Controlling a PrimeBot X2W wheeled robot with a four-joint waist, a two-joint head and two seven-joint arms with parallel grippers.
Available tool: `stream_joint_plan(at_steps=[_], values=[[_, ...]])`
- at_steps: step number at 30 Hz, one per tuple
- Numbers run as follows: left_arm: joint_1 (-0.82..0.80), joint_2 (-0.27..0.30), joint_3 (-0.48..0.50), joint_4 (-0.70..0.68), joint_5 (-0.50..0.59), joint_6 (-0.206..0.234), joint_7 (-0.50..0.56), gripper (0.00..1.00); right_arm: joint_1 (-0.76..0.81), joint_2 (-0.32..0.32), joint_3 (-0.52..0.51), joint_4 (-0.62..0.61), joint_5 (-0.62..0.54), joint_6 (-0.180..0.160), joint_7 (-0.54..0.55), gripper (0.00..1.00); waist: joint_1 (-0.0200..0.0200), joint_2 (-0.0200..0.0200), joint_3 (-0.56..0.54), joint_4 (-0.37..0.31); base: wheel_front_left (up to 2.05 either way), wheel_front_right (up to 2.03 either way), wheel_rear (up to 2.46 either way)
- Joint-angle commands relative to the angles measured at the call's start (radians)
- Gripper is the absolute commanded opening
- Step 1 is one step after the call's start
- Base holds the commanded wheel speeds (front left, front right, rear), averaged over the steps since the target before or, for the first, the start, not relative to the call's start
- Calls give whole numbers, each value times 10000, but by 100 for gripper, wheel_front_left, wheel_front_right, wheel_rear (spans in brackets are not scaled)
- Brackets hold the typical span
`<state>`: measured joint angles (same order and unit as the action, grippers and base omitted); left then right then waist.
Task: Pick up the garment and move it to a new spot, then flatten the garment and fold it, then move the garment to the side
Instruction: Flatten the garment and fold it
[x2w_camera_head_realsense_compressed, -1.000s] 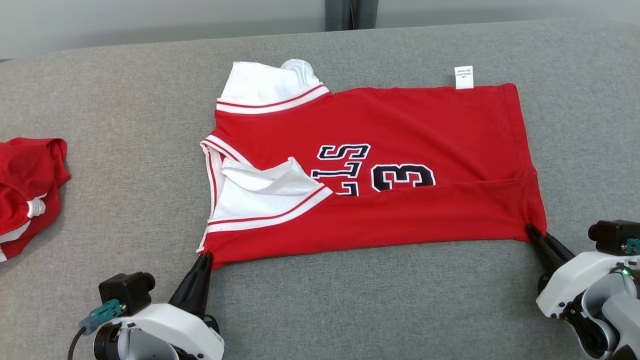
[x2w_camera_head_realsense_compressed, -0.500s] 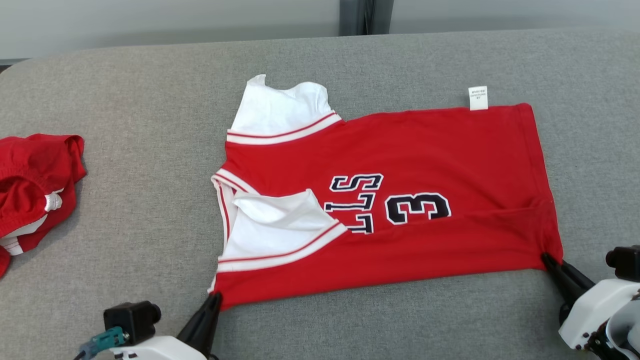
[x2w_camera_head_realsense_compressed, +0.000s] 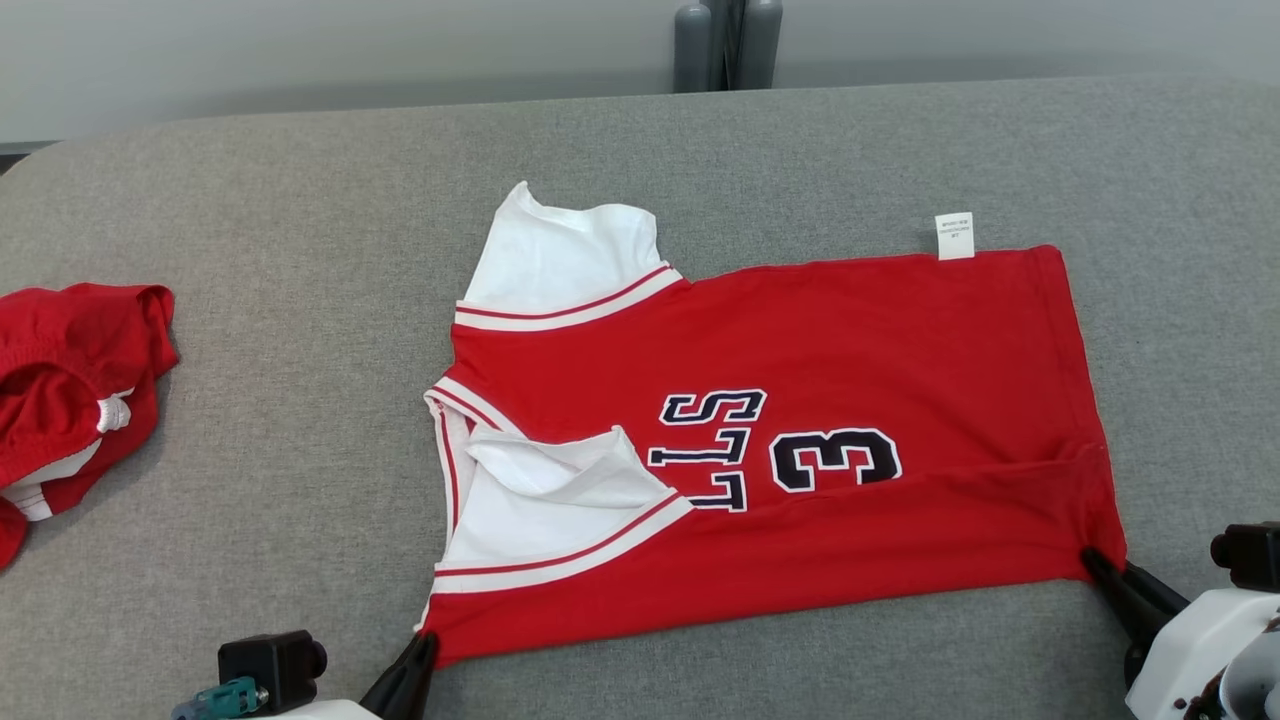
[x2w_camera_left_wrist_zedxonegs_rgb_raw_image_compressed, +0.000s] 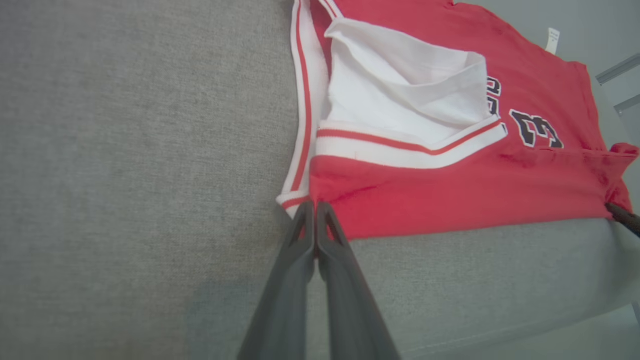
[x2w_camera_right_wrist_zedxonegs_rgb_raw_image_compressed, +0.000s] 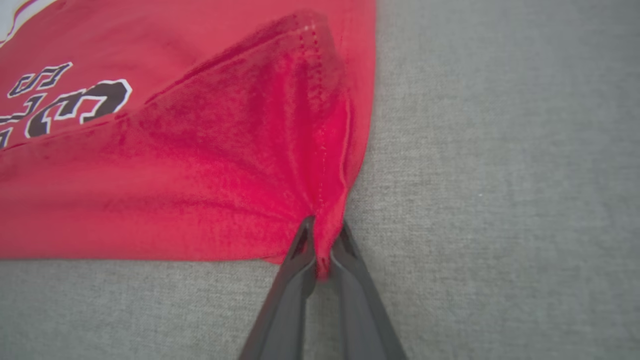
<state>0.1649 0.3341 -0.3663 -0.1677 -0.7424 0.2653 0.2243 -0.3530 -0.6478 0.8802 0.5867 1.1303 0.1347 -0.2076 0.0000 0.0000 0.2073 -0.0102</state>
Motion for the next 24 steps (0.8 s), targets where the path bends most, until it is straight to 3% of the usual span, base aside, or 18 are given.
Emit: stream_joint_plan(at_steps=[1,2,3,4,5,9,12,17,24], values=[[-80,29,57,164,-71,82,31,0,398,18,77,339,-96,-71,81,59,0,0,-60,-25,0,0,0],[-95,12,61,242,-70,101,48,22,310,2,-36,452,-196,-76,-26,100,0,0,-86,-39,0,0,0],[-114,3,57,325,-71,112,66,48,220,14,-143,531,-279,-77,-138,100,0,0,-122,-57,0,0,0],[-114,3,57,325,-71,112,66,48,220,14,-143,531,-279,-77,-138,100,0,0,-122,-57,0,0,0],[-210,-55,131,443,25,220,-97,100,7,88,-370,645,-592,-73,-331,100,0,0,-189,-94,0,0,0],[-391,-157,327,546,123,341,-467,100,-339,270,-914,690,-1254,-37,-539,100,0,0,-299,-168,0,0,0],[-621,-261,634,617,232,349,-1089,100,-536,603,-1953,515,-2218,-36,-582,100,0,0,-401,-259,0,0,0],[-1286,-613,1028,877,502,104,-2542,100,-188,1514,-3791,-55,-3999,-37,-578,100,0,0,-600,-372,0,0,0],[-2059,-906,860,1834,949,-318,-3799,100,270,2656,-5166,-916,-5890,-37,-581,100,0,0,-928,-520,0,0,0]])
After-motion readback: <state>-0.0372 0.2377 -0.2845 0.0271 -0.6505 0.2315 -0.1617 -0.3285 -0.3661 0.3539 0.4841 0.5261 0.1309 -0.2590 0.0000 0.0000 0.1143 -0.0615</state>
